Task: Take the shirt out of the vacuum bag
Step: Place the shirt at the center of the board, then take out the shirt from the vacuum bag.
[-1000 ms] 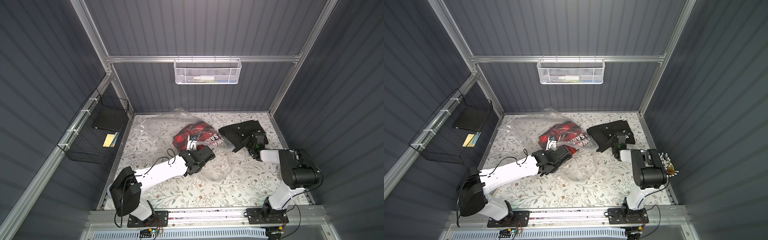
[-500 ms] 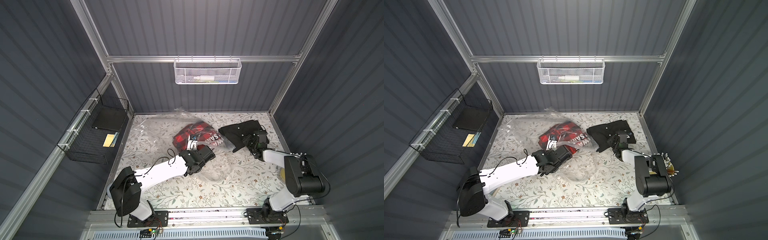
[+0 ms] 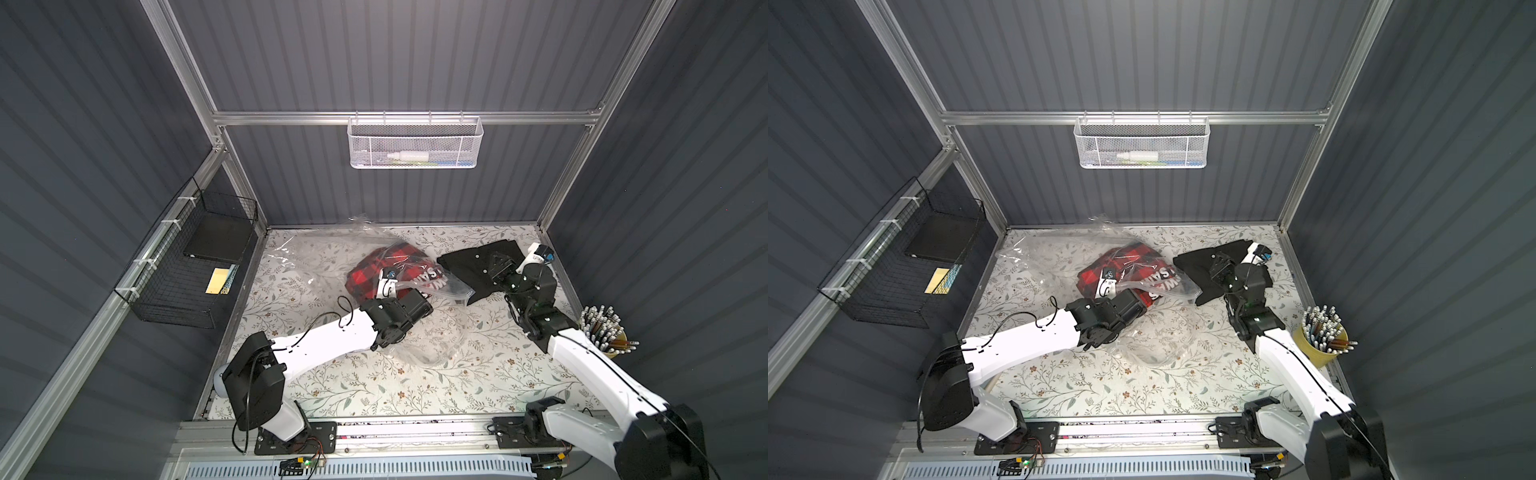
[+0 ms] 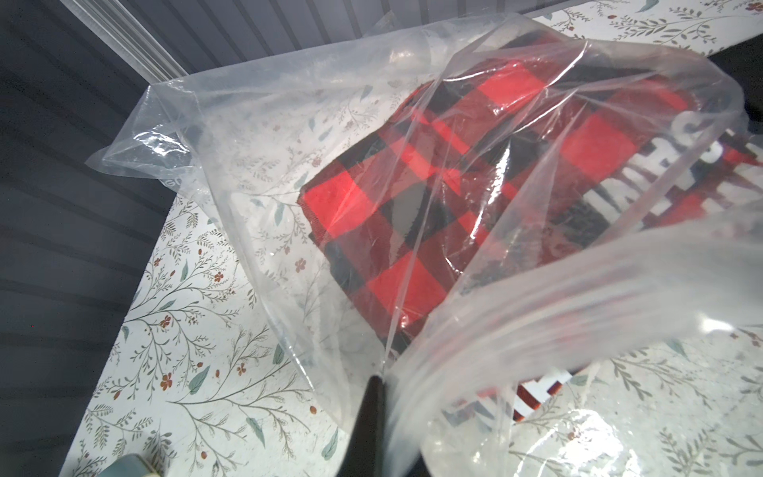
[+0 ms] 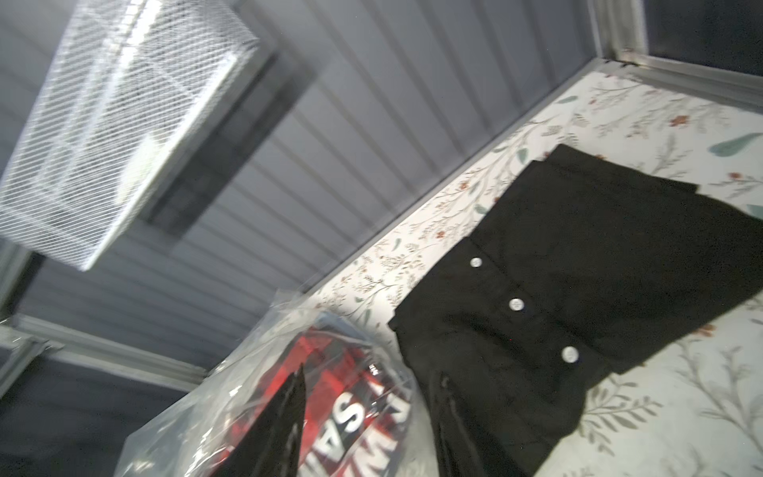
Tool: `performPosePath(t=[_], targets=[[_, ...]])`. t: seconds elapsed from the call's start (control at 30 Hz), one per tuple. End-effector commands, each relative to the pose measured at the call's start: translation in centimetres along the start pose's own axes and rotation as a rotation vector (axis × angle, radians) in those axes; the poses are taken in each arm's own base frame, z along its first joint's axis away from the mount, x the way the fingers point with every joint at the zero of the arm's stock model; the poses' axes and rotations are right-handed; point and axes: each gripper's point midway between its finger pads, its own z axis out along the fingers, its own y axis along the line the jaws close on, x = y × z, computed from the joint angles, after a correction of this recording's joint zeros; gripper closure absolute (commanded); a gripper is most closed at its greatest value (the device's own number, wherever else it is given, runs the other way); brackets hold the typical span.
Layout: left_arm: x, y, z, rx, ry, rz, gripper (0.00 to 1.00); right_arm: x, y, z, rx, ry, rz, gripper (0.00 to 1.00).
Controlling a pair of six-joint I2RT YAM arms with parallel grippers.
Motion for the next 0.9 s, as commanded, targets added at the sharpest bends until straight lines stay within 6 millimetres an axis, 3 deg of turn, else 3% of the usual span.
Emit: performPosePath(t=[0.0,0.17,0.37,0.7,0.87], targets=[[-0.8,-0.7,0.0,0.029,0.003,-0.023,1.0,3.2,0.5,-1.9,-0.043,0.078,-0.01,0.5],[-0.8,-0.7,0.0,0.036,0.004,-0.037,1.0,7.2,2.9,-5.5,-0.179,0.174,0.026,0.52],[-1.8,-0.7,-0.7,0.065,-0.022,-0.065,1.0,10.0,4.0,-8.4,-0.286,0.232,0.065,0.52],[-3.2,-1.1,-1.5,0.108,-0.044,-0.104,1.0,17.3,5.1,-7.1,-0.336,0.393,0.105,0.52],[-3.5,-0.9,-1.8,0.117,-0.051,-0.114,1.0,19.9,6.0,-5.8,-0.336,0.435,0.11,0.52]])
